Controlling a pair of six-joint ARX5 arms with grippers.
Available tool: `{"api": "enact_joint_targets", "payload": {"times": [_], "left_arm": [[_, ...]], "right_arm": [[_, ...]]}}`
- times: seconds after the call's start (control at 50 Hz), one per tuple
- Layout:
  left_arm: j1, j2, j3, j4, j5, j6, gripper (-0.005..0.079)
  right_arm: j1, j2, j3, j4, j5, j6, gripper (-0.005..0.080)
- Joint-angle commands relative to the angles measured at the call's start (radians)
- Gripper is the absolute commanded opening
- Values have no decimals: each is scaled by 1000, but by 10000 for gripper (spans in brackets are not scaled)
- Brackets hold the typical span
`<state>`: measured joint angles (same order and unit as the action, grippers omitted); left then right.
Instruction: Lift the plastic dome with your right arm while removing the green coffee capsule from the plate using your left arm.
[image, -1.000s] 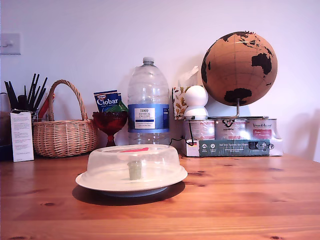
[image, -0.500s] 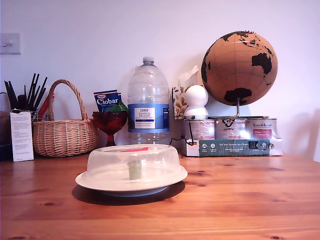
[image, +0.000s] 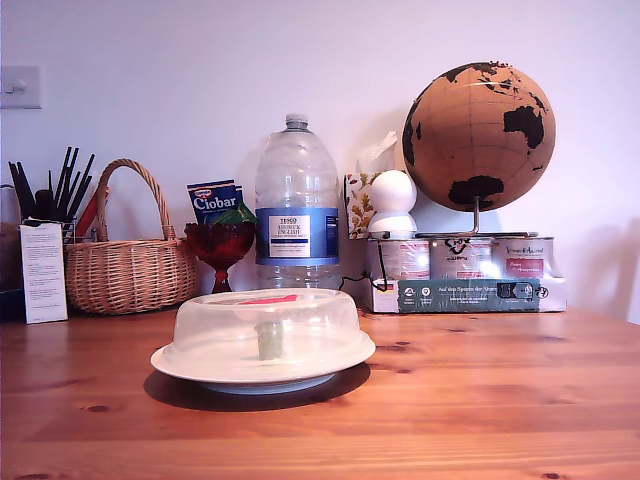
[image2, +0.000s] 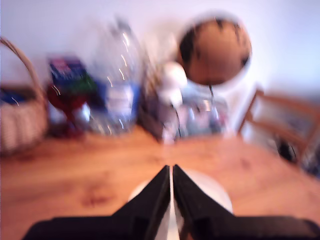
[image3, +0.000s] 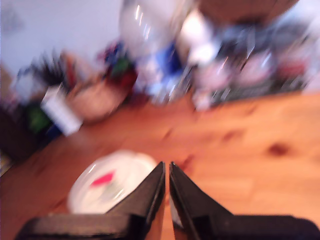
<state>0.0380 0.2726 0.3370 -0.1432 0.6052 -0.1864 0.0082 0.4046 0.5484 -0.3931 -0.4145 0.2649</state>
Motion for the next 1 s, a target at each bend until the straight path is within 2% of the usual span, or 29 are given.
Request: {"api": "enact_joint_targets", "payload": {"times": [0.0,0.26,0.52,0.98], "left_arm": [[-9,50,18,5,13,49,-21],[-55,271,72,26,16,175,-21],[-120,496,77,180,16,293,-21],[-236,856,96,531,15,303,-21]], "right_arm": [[13,63,49,0,-29,2,-11],[61,356,225,-48,-124,-3,-11],[143,618,359,-58,-163,-3,-11],[304,975,577,-32,-161,-34,-11]]}}
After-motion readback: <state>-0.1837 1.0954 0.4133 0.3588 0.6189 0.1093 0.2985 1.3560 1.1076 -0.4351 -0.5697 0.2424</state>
